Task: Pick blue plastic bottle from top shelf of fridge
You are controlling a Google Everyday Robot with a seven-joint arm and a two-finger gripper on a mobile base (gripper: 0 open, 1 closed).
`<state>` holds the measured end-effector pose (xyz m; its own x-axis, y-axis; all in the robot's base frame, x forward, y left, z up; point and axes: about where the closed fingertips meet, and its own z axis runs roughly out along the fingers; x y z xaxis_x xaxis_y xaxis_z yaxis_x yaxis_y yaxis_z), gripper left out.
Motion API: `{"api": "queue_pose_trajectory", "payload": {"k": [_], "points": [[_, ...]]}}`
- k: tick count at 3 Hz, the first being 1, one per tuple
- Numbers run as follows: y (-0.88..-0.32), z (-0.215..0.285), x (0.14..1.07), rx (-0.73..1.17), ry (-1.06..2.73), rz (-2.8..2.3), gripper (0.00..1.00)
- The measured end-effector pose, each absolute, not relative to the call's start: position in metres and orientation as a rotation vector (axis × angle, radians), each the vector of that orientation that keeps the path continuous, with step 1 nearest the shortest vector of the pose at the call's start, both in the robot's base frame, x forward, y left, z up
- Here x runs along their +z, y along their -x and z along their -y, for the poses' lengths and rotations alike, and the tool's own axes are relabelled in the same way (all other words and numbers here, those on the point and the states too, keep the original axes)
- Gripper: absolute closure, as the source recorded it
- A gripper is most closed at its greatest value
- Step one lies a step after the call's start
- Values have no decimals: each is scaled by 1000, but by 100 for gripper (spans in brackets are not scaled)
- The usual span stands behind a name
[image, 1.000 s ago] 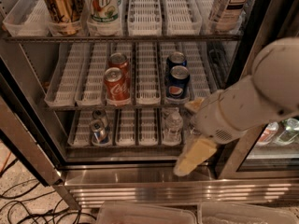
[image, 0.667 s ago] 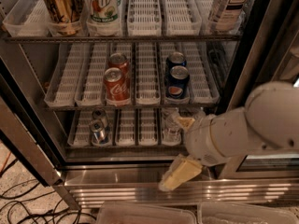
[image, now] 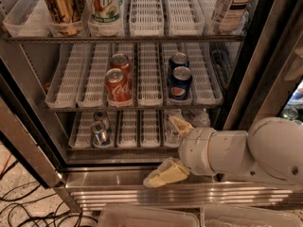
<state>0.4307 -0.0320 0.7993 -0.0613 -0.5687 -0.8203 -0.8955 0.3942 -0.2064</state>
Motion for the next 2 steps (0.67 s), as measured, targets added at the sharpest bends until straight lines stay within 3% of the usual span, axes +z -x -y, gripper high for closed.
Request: {"api": "queue_pose_trajectory", "payload": {"k": [2], "points": [[-438,27,806,455,1169,-1714,0]]}}
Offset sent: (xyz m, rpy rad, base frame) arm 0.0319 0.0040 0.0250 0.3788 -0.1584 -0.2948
